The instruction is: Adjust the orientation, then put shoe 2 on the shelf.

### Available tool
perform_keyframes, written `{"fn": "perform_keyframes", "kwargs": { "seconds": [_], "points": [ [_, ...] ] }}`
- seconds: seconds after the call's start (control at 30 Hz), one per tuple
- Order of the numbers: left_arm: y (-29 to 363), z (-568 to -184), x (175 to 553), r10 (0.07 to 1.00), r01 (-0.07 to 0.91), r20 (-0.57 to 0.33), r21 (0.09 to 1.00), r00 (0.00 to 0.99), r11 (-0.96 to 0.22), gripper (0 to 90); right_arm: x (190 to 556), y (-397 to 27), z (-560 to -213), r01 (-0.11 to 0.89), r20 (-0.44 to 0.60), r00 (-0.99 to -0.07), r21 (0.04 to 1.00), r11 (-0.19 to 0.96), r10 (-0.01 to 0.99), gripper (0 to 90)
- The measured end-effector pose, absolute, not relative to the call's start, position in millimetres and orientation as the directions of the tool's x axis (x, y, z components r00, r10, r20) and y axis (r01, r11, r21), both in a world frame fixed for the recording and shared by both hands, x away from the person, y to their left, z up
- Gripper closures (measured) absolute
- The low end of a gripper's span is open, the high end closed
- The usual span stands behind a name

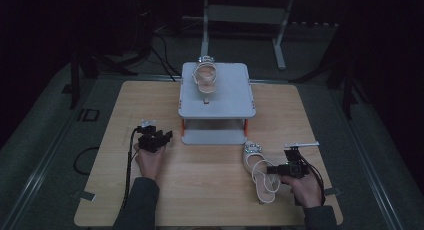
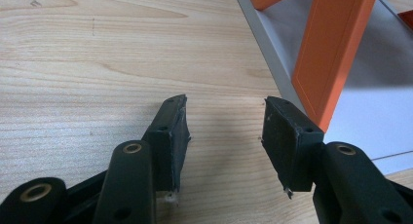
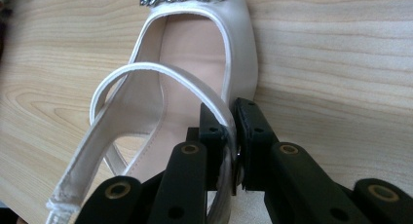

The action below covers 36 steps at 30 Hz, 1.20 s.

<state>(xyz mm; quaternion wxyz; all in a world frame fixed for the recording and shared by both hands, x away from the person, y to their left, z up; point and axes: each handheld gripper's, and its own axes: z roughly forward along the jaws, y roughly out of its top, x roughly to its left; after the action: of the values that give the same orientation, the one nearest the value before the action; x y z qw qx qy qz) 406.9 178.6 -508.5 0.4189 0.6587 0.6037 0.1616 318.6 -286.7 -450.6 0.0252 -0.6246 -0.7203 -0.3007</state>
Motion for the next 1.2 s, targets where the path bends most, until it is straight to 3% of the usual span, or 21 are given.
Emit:
{"fn": "perform_keyframes", "kwargs": {
  "seconds": [1.2],
  "points": [
    [179,-509,407,0.93,0.66,-0.293,0.748,0.223,0.077,50.9,355,-324,-425,0.87,0.452,-0.124,0.478,-0.123,0.883,82.8]
  ]
}}
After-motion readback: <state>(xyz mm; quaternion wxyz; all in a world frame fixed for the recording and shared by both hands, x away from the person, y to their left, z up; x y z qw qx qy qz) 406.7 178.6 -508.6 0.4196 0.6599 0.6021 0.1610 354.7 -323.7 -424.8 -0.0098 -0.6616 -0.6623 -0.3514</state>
